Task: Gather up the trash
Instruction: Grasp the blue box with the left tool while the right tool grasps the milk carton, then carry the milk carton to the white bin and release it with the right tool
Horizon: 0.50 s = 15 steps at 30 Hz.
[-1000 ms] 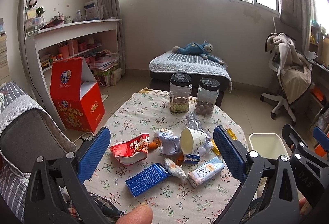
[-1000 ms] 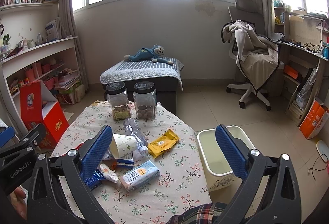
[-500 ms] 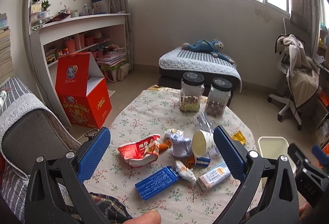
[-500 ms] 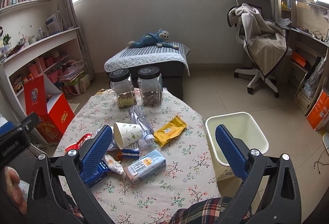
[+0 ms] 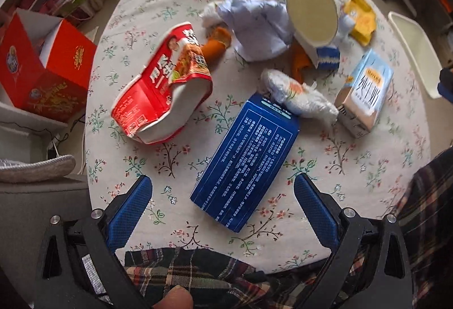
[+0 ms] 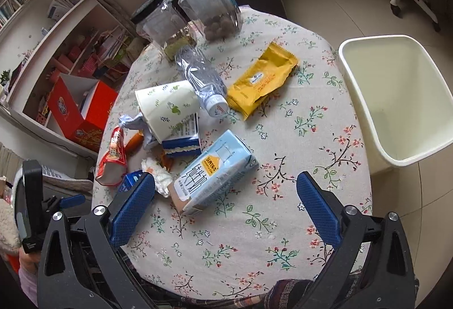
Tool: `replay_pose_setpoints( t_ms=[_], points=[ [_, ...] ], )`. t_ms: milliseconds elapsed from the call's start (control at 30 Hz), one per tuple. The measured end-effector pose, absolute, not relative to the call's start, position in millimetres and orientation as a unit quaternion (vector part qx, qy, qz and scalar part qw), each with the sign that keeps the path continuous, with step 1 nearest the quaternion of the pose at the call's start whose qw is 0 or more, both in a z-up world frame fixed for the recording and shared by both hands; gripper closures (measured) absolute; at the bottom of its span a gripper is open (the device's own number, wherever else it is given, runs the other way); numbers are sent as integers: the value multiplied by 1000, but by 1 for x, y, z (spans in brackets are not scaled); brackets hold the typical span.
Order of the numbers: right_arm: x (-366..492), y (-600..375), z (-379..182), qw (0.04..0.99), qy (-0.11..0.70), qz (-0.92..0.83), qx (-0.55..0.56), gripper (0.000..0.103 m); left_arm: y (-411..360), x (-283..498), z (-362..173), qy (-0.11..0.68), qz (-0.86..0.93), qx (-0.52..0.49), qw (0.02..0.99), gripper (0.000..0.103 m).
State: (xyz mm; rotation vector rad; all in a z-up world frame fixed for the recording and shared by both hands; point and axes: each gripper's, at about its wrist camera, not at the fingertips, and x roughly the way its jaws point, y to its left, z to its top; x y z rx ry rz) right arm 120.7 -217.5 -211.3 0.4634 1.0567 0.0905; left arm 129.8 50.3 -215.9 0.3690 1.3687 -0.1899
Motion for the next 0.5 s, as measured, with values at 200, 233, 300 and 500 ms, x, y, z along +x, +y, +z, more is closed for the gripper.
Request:
replay_pose_setpoints(
  t_ms=[200,233,300,500],
  points=[
    [132,-224,-241,798,549,31,245,7,37,135,-255,650,-102,213,722,6],
    [134,-225,-248,788,558,28,258,7,36,134,-259,647,-102,222,722,6],
    [138,-225,-259,768,574,18,283,7,34,132,-264,644,-105,226,723,15],
    [162,-207,-269,746,583,-48,318,7,44,118,-258,629,-125,192,743,45]
  ],
)
